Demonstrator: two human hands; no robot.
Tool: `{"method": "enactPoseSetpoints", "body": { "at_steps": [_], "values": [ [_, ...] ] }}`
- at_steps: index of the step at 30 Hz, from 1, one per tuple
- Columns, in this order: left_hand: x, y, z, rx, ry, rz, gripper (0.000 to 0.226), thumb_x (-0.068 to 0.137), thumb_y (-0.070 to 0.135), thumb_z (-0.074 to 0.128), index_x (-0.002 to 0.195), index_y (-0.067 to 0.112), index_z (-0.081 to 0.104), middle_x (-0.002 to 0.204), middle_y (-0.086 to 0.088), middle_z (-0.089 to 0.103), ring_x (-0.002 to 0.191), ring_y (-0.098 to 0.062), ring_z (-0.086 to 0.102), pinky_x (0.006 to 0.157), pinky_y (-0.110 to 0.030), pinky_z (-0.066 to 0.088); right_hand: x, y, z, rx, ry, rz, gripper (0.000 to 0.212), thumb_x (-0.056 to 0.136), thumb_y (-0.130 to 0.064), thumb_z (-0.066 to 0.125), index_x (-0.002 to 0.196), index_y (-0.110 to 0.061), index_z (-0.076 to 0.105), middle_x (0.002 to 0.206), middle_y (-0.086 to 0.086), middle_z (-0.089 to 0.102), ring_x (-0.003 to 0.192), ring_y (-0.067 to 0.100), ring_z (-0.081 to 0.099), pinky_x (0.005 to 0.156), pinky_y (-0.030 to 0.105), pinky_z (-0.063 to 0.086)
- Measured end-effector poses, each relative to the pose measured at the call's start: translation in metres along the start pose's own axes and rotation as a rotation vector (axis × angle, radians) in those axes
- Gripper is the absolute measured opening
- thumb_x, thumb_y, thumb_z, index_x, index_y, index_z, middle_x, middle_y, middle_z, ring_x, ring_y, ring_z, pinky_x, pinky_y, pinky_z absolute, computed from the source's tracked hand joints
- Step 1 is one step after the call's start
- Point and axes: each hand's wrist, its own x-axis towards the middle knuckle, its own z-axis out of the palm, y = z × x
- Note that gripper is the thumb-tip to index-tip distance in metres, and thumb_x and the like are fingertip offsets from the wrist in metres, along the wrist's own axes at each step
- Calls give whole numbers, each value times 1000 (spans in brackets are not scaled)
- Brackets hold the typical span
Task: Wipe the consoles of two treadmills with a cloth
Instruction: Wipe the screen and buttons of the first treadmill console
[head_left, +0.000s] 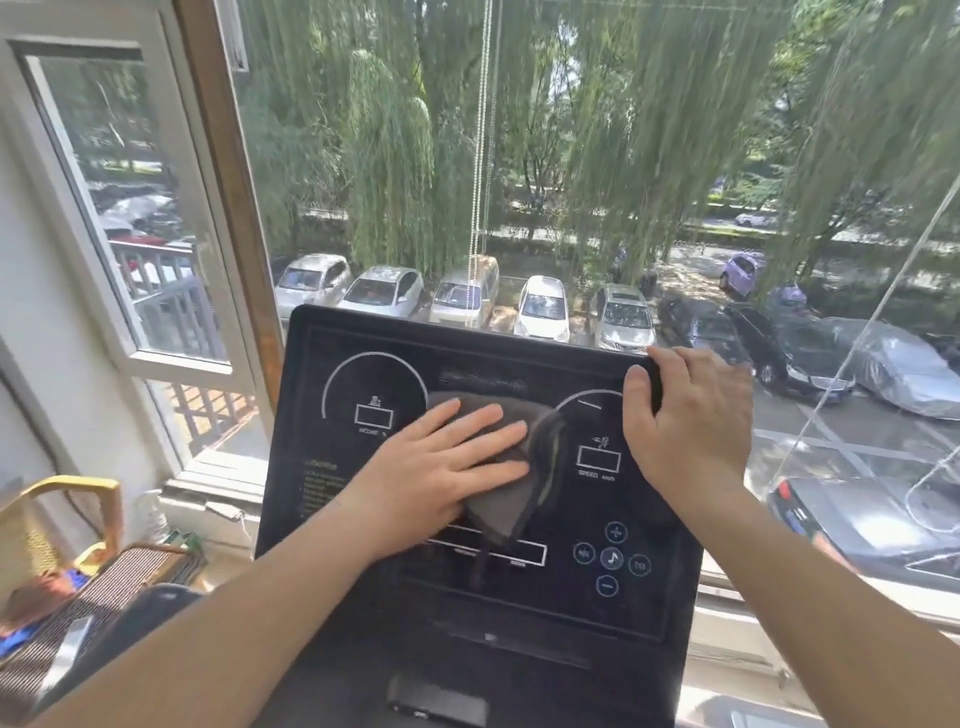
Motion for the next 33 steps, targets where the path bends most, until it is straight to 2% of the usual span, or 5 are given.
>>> {"method": "enactPoseSetpoints", "body": {
  "at_steps": [5,12,19,25,33],
  "values": [
    [-13,10,10,-256,251,-891,84,86,7,68,161,30,36,173,-1,16,161,-30,7,129,-56,11,4,-62,5,61,-167,-365,62,103,-47,33,145,-12,62,146,8,65,144,29,51,131,53,18],
    [-112,-17,16,-15,-109,-132,75,84,21,46,157,35,41,170,2,28,159,-27,22,127,-51,17,0,-140,52,-10,-85,-473,66,102,-46,37,146,-3,60,143,24,64,135,44,56,122,60,34],
    [-120,22,27,-292,173,-1227,78,86,6,65,157,27,42,169,-9,29,157,-36,21,122,-56,34,-8,-143,76,130,85,-428,52,102,-34,51,140,-2,64,136,19,68,132,41,58,125,56,30],
    [-157,41,31,-77,29,-582,60,80,-3,56,135,15,69,139,-23,61,130,-48,54,105,-56,51,-54,-97,34,303,-82,-353,49,104,-25,57,150,-7,56,161,12,51,157,26,36,133,49,14],
    [-103,98,21,-243,102,-927,69,66,-17,68,129,11,72,125,-29,58,101,-48,52,81,-53,54,-194,36,7,490,-187,504,83,92,-43,47,166,-12,25,176,10,13,162,22,8,126,34,5]
  ]
}}
